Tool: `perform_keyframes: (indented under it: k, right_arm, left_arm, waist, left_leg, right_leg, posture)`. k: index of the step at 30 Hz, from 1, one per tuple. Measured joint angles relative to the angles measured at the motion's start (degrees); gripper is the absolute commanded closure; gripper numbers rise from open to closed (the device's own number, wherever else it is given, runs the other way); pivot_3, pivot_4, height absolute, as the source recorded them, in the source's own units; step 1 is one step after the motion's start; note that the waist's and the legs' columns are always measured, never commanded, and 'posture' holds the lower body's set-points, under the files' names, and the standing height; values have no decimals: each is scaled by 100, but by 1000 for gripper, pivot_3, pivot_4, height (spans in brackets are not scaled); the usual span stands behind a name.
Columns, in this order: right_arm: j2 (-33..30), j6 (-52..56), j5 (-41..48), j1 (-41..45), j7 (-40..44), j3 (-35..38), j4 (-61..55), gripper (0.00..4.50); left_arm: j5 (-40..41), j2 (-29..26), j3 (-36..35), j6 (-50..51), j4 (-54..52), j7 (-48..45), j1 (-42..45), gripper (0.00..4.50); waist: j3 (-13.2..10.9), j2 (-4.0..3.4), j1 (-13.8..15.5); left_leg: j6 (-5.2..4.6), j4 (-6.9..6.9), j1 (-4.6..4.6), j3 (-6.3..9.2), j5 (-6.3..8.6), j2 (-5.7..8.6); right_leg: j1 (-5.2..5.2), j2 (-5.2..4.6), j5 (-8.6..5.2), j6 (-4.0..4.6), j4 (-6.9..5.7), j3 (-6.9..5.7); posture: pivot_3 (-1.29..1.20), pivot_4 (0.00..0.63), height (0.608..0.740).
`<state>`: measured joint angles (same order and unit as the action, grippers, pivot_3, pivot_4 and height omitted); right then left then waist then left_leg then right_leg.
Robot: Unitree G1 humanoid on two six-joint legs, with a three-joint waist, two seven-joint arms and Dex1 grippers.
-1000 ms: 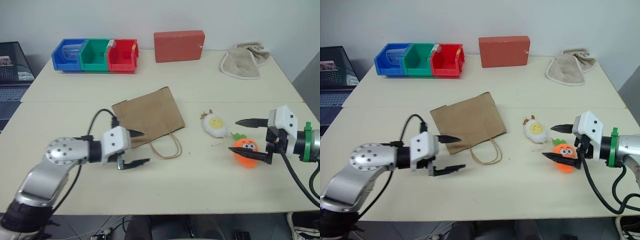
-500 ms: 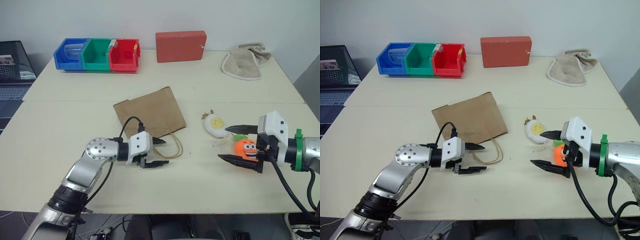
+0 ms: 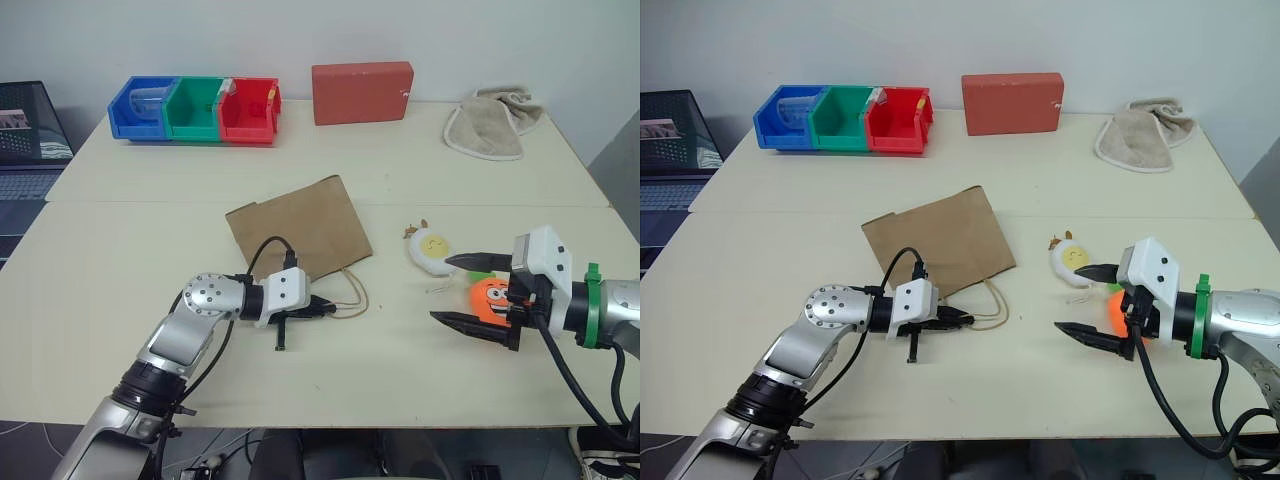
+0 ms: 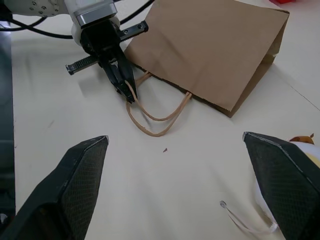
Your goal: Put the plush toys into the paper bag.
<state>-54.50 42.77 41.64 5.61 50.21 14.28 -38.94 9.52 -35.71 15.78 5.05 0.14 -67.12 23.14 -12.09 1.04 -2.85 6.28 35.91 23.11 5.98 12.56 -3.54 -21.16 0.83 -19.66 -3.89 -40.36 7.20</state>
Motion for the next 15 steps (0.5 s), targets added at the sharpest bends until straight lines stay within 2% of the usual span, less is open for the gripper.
perform_keyframes:
  k: [2, 5, 8, 11, 15]
  right_arm:
    - [117, 1, -1, -17, -86, -111, -77, 0]
    - [370, 11, 27, -10, -253, -343, -171, 556]
    - [564, 34, 33, 52, -426, -496, -170, 1613]
    - [868, -66, -276, 400, -630, -1083, -92, 2731]
    - [1430, -232, -805, 854, -867, -1853, 393, 4135]
  left_arm:
    - [382, -12, -134, 542, -136, -85, 145, 4478]
    - [978, -206, -522, 1346, -495, -205, 494, 4500]
    - [1396, -465, -772, 1934, -756, -351, 575, 4500]
    - [2064, -483, -1056, 2830, -880, -321, 684, 4500]
    - [2600, -488, -1427, 3481, -910, -149, 964, 4500]
  waist:
    - [0, 0, -3]
    - [0, 0, -17]
    - [1, -1, -42]
    - [0, 1, -46]
    - [0, 2, -45]
  left_leg:
    - [0, 3, 5, 9, 0, -1]
    - [0, 3, 9, 14, 0, -2]
    - [0, 2, 8, 13, 0, 0]
    - [0, 4, 8, 20, -1, -3]
    - [0, 7, 11, 20, -1, -2]
  right_leg:
    - [-1, 2, 0, 0, -1, -7]
    - [-2, 3, 0, -1, -2, -12]
    - [-3, 2, 0, -1, -2, -11]
    - [-3, 5, -1, -1, -4, -17]
    - [-5, 4, 0, -1, -4, -17]
  posture:
    - [0, 150, 740]
    - [0, 150, 740]
    - [0, 150, 740]
    - [0, 150, 740]
    - [0, 150, 740]
